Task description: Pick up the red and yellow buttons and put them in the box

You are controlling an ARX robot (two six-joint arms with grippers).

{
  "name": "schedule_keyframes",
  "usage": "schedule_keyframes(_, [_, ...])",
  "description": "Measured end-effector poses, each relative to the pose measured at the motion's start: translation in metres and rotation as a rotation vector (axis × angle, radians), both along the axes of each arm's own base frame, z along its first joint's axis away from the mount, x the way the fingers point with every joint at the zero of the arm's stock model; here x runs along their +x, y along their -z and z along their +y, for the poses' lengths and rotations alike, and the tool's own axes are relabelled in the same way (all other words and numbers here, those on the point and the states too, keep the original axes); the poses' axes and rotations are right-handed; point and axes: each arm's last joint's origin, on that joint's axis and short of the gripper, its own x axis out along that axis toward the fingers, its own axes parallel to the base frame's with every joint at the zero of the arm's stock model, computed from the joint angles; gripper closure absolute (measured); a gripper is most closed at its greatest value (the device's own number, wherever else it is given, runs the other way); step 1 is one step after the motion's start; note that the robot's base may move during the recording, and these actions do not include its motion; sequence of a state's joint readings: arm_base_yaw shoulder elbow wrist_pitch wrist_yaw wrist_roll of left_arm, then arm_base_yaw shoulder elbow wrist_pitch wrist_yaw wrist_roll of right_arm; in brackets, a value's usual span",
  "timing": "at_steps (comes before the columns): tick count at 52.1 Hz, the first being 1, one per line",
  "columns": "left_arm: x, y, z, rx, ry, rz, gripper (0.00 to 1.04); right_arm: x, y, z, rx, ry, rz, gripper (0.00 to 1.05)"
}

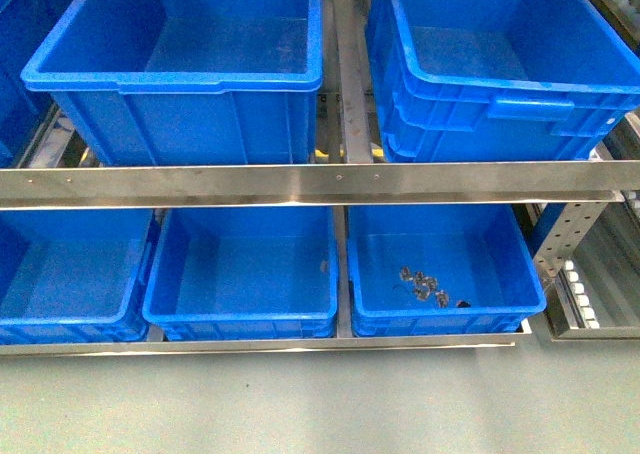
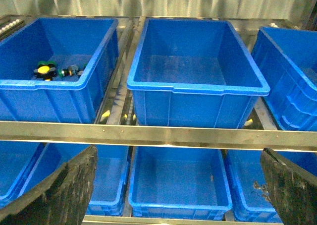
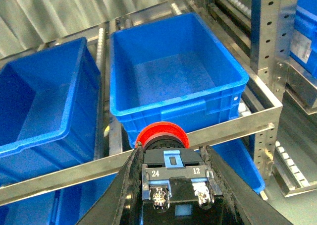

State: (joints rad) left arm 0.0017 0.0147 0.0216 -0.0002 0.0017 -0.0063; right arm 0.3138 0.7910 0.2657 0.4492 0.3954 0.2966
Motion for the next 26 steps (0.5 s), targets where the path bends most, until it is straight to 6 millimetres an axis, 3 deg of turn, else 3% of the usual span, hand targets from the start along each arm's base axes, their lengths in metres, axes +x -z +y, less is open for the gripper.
schedule_keyframes(26, [0.000,0.000,0.000,0.000,-0.002,0.000,0.08,0.012,0.011,0.001,-0.005,-0.044,0.064,0.79])
